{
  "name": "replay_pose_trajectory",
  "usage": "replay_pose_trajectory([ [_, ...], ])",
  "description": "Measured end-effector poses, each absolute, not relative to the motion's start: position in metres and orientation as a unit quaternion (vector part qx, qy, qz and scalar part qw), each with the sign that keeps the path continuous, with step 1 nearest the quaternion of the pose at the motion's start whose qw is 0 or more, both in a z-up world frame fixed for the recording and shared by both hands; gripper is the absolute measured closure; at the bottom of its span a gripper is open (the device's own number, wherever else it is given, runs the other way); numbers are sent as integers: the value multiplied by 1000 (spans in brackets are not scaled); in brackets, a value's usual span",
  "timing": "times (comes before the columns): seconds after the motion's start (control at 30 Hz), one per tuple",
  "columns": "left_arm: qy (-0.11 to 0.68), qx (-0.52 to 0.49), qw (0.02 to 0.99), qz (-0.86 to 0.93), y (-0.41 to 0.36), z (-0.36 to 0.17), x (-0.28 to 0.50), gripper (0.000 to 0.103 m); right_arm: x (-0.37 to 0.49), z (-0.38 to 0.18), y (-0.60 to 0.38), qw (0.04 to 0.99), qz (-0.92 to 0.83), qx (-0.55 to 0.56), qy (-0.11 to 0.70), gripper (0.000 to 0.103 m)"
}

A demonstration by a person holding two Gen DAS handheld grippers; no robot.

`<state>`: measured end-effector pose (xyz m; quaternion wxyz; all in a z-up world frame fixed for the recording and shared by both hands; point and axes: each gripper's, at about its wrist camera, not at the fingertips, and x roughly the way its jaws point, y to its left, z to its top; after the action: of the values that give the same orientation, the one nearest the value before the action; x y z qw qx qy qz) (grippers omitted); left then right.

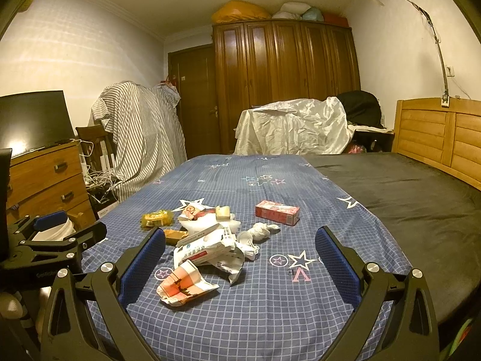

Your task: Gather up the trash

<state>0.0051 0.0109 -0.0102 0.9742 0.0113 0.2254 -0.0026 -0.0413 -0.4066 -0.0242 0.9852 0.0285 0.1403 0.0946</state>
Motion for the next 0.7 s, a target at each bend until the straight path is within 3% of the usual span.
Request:
replay_pose_trajectory([
  [0.7, 227, 12, 974, -1, 13, -12, 5, 5, -35, -29, -405, 983, 101, 34, 149, 4],
])
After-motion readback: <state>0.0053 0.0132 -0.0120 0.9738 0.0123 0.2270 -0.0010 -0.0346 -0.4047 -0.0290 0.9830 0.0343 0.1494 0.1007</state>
